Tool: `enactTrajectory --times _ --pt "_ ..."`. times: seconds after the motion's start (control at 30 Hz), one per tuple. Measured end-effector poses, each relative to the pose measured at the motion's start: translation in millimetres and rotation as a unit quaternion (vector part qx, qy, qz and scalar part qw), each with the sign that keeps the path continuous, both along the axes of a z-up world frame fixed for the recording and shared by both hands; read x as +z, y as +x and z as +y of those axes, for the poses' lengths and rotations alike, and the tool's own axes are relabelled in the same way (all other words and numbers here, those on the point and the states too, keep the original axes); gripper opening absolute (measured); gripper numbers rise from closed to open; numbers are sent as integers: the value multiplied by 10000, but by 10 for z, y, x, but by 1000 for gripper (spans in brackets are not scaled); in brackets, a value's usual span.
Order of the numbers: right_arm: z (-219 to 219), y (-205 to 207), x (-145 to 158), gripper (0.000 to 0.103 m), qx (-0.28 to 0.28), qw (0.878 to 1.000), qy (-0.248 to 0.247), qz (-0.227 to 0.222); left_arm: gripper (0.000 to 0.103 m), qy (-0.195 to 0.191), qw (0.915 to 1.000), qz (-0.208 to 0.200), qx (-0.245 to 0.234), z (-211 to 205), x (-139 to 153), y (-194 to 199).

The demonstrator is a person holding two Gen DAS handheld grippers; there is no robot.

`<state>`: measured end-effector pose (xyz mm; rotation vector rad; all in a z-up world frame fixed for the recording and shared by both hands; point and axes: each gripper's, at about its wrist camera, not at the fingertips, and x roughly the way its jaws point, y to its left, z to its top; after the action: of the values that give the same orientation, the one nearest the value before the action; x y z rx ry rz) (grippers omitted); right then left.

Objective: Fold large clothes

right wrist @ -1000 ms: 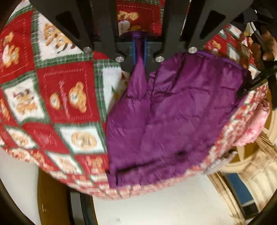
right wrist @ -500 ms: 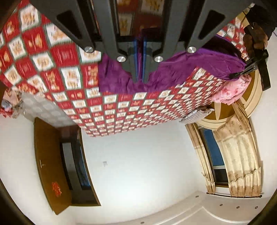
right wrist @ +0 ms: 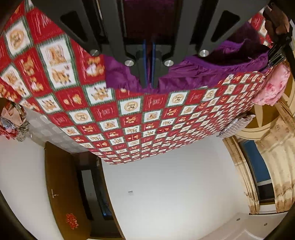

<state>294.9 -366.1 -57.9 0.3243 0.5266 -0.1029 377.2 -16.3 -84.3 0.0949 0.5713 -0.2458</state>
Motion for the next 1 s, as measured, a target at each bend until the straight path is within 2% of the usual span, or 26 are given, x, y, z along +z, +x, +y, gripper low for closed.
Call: enactTrajectory --times 0.13,0.2,0.23,0.27,0.3,0.33,0.37,0.4,0.43,0.47,0.5,0.6,0.7,0.9,1.0 --pt "-68 376 -186 6 -45 9996 -8 280 26 -504 9977 453 -12 96 -85 251" --pt "-85 464 -289 7 -44 9993 3 363 31 -717 9960 538 -39 135 -87 276" --pt "-86 493 -323 8 -19 9993 19 382 46 -878 9948 514 -95 161 -76 274" --pt "-81 529 -359 10 14 9992 46 409 81 -939 9947 420 -44 177 -55 265" --pt "-73 568 -392 21 -29 9989 18 466 98 -871 9957 286 140 187 -15 249" --pt "-70 601 -402 35 -117 9987 -45 495 102 -837 9959 102 329 205 25 229" --pt "-70 621 -396 76 -176 9988 -67 457 102 -828 9947 -198 579 246 90 196" --pt "-75 631 -372 90 -198 9992 -23 353 102 -843 9936 -317 683 271 128 191" --pt "-76 648 -351 87 -190 9994 1 292 102 -851 9928 -355 759 283 160 199" --pt "-59 677 -321 78 -162 9994 -40 298 102 -819 9928 -347 798 285 174 227" --pt "-11 695 -269 73 -137 9993 -142 310 102 -687 9937 -331 824 244 179 245" --pt "170 741 -172 64 7 9996 -226 196 102 -373 9954 -357 807 56 151 270" --pt "470 852 -184 55 226 9987 -357 271 102 -145 9972 -336 656 -224 76 292" --pt "1250 1059 -444 51 1046 9903 -620 673 102 477 9975 -120 509 -766 -242 520" --pt "1390 1216 -665 48 1119 9864 -772 920 102 672 9962 74 544 -908 -411 699"
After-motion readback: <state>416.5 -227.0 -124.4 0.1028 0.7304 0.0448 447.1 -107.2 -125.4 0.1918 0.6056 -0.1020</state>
